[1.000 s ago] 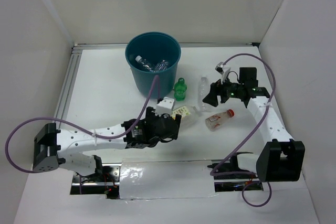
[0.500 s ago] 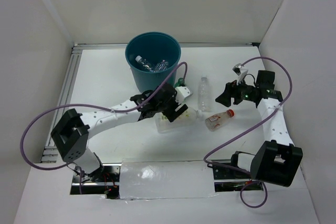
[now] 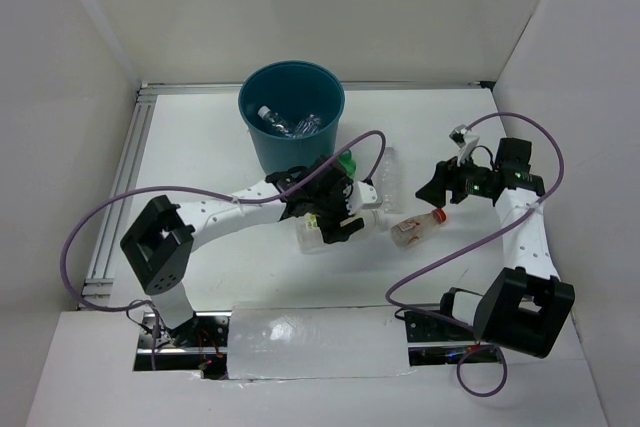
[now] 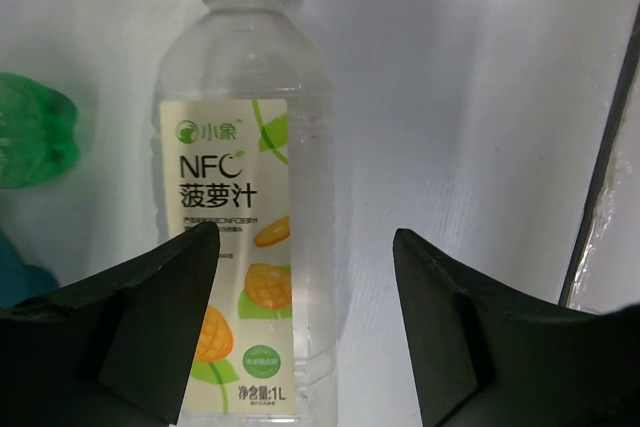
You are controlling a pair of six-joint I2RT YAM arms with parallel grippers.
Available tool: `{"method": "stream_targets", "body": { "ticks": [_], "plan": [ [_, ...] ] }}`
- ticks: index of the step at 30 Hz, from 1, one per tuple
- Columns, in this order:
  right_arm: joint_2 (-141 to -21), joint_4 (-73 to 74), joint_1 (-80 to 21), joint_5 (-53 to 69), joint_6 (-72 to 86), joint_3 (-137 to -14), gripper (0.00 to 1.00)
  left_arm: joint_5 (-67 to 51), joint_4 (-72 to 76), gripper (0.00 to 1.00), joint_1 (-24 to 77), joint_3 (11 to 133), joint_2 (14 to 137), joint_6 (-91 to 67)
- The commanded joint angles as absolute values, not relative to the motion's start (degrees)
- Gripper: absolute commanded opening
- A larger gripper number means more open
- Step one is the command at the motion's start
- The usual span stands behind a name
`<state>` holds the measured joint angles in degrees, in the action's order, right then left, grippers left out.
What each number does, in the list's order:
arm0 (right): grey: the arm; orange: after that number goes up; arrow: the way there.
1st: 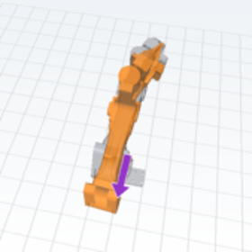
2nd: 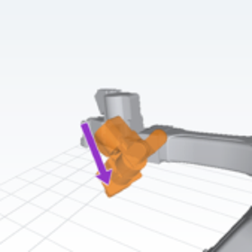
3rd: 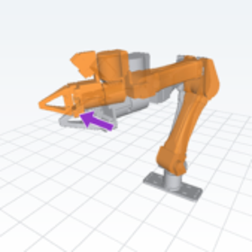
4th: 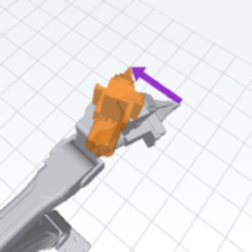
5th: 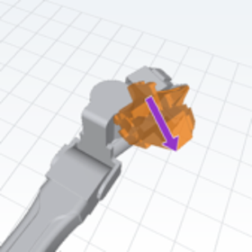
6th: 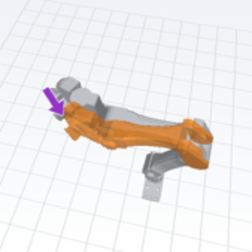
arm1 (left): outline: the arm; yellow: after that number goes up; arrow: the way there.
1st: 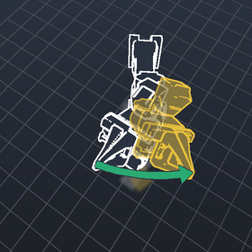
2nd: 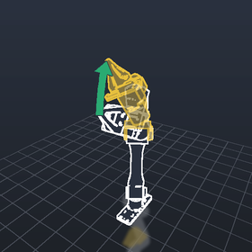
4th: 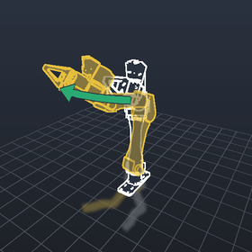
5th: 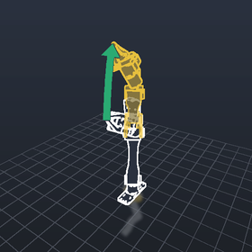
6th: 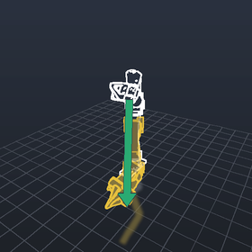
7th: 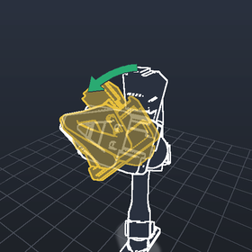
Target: Put the plastic bottles in the bin
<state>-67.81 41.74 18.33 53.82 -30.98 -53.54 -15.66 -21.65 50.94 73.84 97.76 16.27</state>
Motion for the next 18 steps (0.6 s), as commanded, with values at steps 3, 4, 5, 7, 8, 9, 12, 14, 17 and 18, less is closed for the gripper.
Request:
{"method": "stream_targets", "body": {
  "ticks": [3, 4, 5, 7, 8, 9, 12, 14, 17, 18],
  "plan": [
    [-67.06, 44.38, 18.81, 56.25, -32.7, -53.96, 0.75, -12.24, -19.44, 0.83, 50.89, 71.98, 100.72, 17.05],
    [-67.06, 44.38, 18.81, 56.25, -33.57, -53.96, 0.75, -11.61, -18.73, 0.83, 50.89, 71.98, 100.72, 16.53],
    [-67.58, 44.99, 18.81, 56.77, -34.18, -53.96, 0.75, -10.3, -16.81, 0.83, 50.37, 71.29, 100.72, 16.0],
    [-67.59, 45.52, 18.81, 56.78, -34.72, -53.96, 0.75, -10.28, -16.27, 0.83, 50.36, 70.76, 100.72, 15.47],
    [-67.59, 45.53, 18.81, 56.78, -34.72, -53.96, 0.75, -10.28, -15.56, 0.83, 49.84, 70.75, 101.24, 15.47],
    [-67.59, 45.53, 18.81, 56.78, -34.72, -53.96, 0.75, -10.28, -15.56, 0.83, 49.83, 70.75, 102.03, 15.47],
    [-67.59, 45.53, 18.81, 56.78, -34.72, -53.96, 0.75, -8.27, -14.24, 0.83, 49.83, 70.75, 102.04, 14.68],
    [-67.59, 45.53, 18.81, 56.78, -34.72, -53.44, 0.75, -7.3, -11.27, 0.83, 49.83, 69.09, 98.89, 13.97],
    [-67.59, 45.53, 18.81, 56.78, -34.72, -52.83, 0.75, -5.1, -10.46, 0.84, 50.36, 69.87, 97.38, 14.58],
    [-67.59, 45.53, 18.81, 56.78, -34.72, -52.82, 0.75, -4.49, -11.16, 0.84, 50.36, 69.87, 97.38, 15.46]
  ]
}}
